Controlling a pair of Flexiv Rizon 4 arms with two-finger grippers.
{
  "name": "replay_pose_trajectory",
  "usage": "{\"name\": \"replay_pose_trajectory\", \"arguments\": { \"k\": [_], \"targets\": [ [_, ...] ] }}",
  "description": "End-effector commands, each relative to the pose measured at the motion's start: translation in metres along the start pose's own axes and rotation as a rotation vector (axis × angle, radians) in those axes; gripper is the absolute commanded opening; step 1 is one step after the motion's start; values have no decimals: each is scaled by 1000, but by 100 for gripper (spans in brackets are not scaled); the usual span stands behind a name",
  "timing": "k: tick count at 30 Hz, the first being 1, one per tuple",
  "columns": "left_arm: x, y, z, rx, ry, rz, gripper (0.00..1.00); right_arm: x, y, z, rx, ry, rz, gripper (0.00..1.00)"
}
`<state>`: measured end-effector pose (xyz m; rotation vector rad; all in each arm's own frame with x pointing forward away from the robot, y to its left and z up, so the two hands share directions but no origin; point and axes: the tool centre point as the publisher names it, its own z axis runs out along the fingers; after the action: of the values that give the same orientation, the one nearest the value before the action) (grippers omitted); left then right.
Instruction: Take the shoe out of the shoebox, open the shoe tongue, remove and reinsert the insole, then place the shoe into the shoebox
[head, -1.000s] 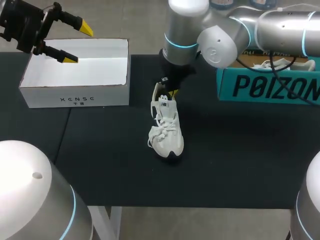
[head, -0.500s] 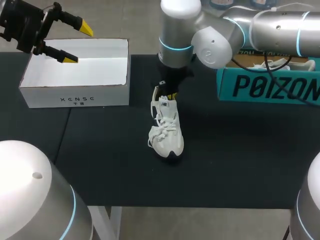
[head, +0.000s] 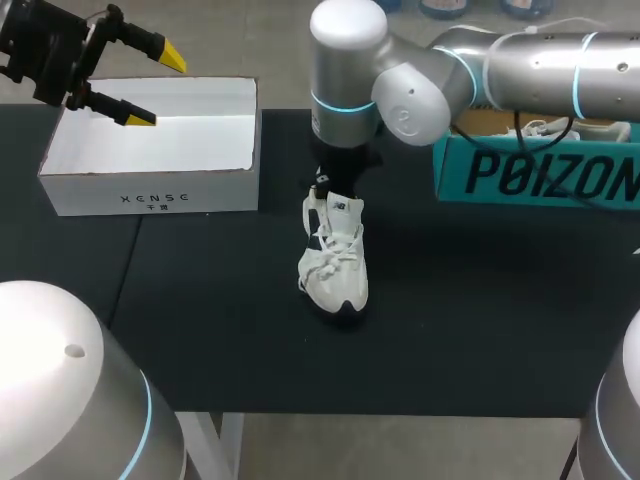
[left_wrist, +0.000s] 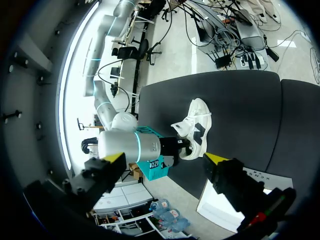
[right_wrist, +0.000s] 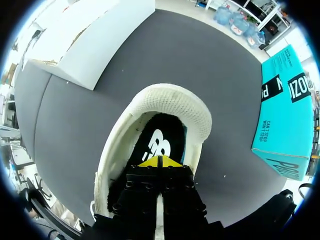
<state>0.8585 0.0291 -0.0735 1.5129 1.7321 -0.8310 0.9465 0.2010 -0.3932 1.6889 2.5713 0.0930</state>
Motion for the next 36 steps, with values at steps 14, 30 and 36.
{"name": "replay_pose_trajectory", "arguments": {
  "k": [14,30,36],
  "targets": [
    [0,0,0,0,3,0,100,19,6,15,-13,89,-86,0],
    [0,0,0,0,3,0,100,11,14,-37,-78,8,-156,0],
    [0,0,0,0,3,0,100,1,17,-28,-64,-44,-129,0]
  ]
}}
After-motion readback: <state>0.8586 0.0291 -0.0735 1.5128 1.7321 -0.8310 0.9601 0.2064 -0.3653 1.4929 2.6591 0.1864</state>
